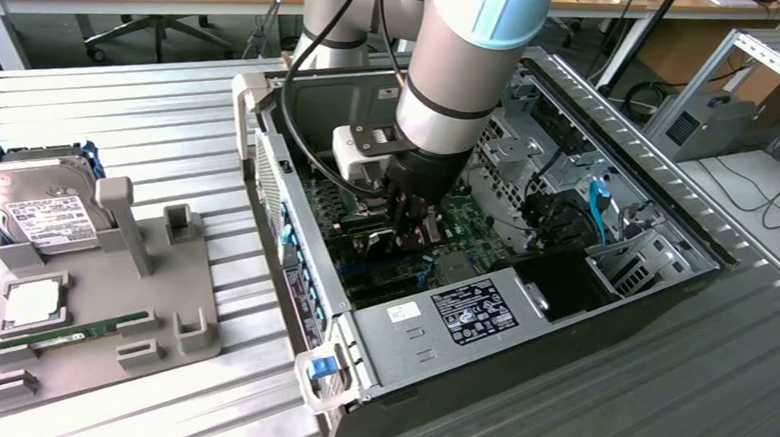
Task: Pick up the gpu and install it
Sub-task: 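Insert the gpu into the slot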
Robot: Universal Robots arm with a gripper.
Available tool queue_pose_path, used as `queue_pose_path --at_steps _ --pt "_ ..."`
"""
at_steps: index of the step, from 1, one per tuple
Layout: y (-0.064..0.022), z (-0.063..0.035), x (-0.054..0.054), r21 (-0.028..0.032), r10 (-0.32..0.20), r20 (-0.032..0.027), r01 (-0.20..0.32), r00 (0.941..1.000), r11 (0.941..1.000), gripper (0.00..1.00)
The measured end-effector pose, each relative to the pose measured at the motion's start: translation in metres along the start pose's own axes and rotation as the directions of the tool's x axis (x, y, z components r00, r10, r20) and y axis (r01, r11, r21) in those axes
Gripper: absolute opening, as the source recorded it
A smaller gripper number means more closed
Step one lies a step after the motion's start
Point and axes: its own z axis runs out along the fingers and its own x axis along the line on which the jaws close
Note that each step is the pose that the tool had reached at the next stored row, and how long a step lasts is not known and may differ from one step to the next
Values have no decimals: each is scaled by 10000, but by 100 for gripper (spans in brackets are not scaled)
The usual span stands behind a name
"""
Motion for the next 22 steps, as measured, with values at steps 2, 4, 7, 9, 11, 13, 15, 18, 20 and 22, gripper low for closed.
queue_pose_path --at_steps 2,4,7,9,11,13,15,18,20,22 --pt "0 1 0 0 0 0 0 10000 10000 27" --pt "0 2 0 1 0 2 0 10000 10000 27" --pt "0 8 0 2 0 3 0 10000 10000 27" --pt "1 10 1 0 -1 0 1 10000 10000 27" --pt "1 12 0 2 0 3 0 10000 10000 27" --pt "1 12 1 2 0 4 0 10000 10000 27" --pt "1 12 0 3 0 4 0 10000 10000 27" --pt "8 12 0 4 0 4 0 10000 10000 27" --pt "13 12 1 8 -1 4 1 10000 10000 27" --pt "17 12 1 10 -2 4 2 10000 10000 27"
